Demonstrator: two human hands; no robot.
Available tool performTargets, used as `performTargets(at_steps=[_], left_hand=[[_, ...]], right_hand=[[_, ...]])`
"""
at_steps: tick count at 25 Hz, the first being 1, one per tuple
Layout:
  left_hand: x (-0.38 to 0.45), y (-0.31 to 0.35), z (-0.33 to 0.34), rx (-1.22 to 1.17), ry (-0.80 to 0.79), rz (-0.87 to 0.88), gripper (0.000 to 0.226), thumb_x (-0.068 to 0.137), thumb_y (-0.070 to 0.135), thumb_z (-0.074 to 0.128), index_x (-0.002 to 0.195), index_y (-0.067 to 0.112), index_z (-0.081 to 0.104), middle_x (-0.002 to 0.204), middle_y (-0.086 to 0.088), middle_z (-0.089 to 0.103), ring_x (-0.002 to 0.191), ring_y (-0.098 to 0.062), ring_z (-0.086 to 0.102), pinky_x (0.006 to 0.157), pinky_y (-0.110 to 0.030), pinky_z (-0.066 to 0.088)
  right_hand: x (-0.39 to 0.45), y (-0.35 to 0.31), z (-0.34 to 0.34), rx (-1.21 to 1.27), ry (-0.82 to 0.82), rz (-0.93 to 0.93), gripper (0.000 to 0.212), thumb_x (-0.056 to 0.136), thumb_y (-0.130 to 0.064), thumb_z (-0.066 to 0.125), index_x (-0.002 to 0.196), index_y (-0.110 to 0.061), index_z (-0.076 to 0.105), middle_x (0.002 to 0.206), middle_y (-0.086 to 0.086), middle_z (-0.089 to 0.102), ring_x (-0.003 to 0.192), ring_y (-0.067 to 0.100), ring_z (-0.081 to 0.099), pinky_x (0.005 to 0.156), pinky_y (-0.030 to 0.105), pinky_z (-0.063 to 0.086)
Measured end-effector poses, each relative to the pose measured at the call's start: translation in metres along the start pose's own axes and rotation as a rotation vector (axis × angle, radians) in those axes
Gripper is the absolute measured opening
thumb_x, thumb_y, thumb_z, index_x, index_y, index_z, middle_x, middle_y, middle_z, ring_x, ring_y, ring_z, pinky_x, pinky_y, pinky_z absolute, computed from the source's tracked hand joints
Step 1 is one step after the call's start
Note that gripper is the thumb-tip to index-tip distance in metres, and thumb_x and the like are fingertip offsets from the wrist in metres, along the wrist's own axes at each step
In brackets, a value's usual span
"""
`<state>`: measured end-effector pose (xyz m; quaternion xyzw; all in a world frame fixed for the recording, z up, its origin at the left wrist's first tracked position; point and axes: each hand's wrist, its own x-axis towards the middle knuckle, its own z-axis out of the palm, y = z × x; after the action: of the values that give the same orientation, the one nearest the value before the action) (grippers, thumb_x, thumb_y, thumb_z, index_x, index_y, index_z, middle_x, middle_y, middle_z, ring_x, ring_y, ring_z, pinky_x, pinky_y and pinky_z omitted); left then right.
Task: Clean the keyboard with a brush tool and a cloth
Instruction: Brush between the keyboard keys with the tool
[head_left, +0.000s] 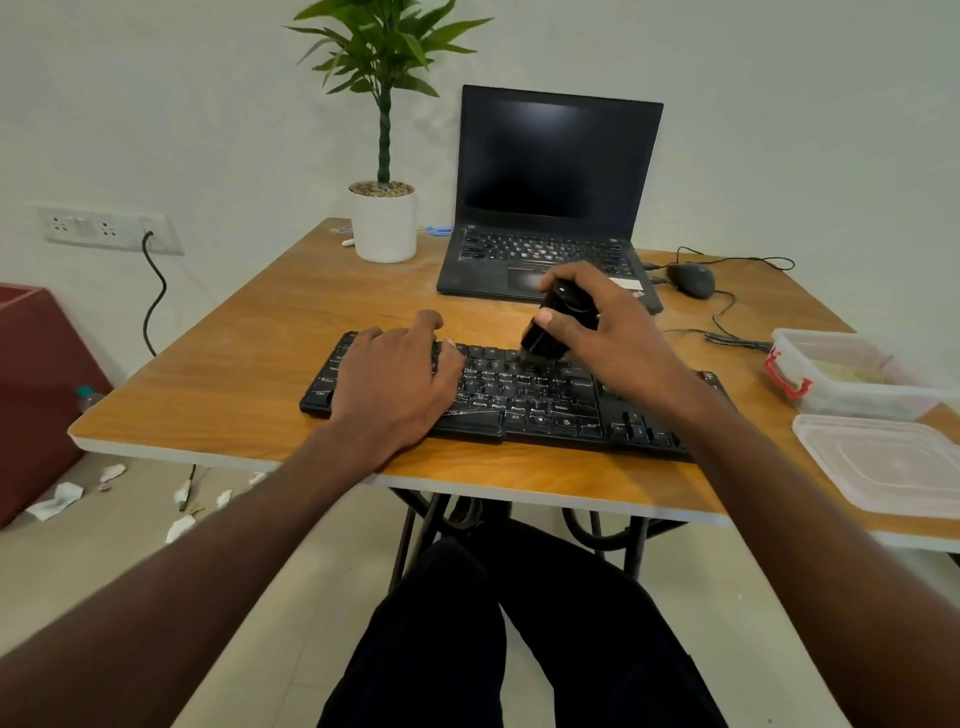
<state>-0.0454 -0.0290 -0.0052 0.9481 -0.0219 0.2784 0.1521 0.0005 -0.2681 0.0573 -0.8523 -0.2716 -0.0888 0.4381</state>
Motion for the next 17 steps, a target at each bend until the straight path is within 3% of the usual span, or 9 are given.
performTargets(at_steps=[2, 6, 8, 11, 15, 17], left_hand=[[0.0, 0.0, 0.0, 0.011, -0.001, -0.004, 0.056, 0.102, 0.048, 0.022, 0.133, 0.016, 0.056, 0.085, 0.001, 0.073, 0.068, -0.016, 0.052, 0.102, -0.046, 0.047], [0.001, 0.001, -0.002, 0.022, -0.007, -0.013, 0.059, 0.101, 0.049, 0.02, 0.134, 0.016, 0.056, 0.084, 0.002, 0.073, 0.067, -0.015, 0.051, 0.102, -0.045, 0.047], [0.001, 0.002, -0.002, 0.017, -0.007, -0.014, 0.058, 0.101, 0.048, 0.02, 0.134, 0.016, 0.056, 0.084, 0.001, 0.073, 0.068, -0.016, 0.053, 0.102, -0.045, 0.047], [0.001, 0.001, -0.002, 0.018, -0.016, -0.008, 0.058, 0.101, 0.048, 0.02, 0.133, 0.016, 0.056, 0.084, 0.001, 0.072, 0.069, -0.016, 0.054, 0.103, -0.045, 0.046], [0.001, 0.001, -0.003, 0.012, -0.015, -0.005, 0.058, 0.1, 0.048, 0.021, 0.132, 0.015, 0.057, 0.079, 0.004, 0.067, 0.068, -0.016, 0.052, 0.101, -0.045, 0.046], [0.001, 0.001, -0.002, 0.008, -0.017, -0.002, 0.056, 0.1, 0.047, 0.022, 0.13, 0.015, 0.057, 0.077, 0.006, 0.063, 0.069, -0.016, 0.052, 0.1, -0.045, 0.046]], right_hand=[[0.001, 0.002, -0.004, -0.1, -0.031, 0.037, 0.026, 0.101, -0.026, 0.065, 0.124, -0.033, 0.056, 0.116, -0.008, 0.059, 0.098, 0.004, 0.062, 0.064, 0.011, 0.051], [0.008, 0.0, -0.011, -0.443, 0.101, 0.047, 0.028, 0.094, -0.029, 0.067, 0.119, -0.028, 0.057, 0.106, -0.003, 0.063, 0.095, 0.018, 0.061, 0.074, 0.03, 0.051], [0.014, -0.005, -0.005, -0.341, 0.058, 0.061, 0.025, 0.096, -0.027, 0.066, 0.119, -0.028, 0.057, 0.108, -0.004, 0.062, 0.098, 0.018, 0.061, 0.076, 0.032, 0.056], [0.028, -0.007, 0.006, 0.024, -0.011, 0.132, 0.022, 0.099, -0.024, 0.066, 0.118, -0.029, 0.056, 0.111, -0.01, 0.058, 0.103, 0.012, 0.062, 0.074, 0.026, 0.058], [0.039, -0.008, 0.011, -0.33, 0.045, 0.016, 0.029, 0.096, -0.025, 0.067, 0.123, -0.024, 0.056, 0.107, -0.006, 0.061, 0.093, 0.015, 0.061, 0.068, 0.02, 0.046], [0.043, -0.007, 0.01, -0.242, -0.006, 0.023, 0.028, 0.094, -0.026, 0.068, 0.12, -0.027, 0.057, 0.109, -0.005, 0.062, 0.097, 0.016, 0.062, 0.071, 0.024, 0.052]])
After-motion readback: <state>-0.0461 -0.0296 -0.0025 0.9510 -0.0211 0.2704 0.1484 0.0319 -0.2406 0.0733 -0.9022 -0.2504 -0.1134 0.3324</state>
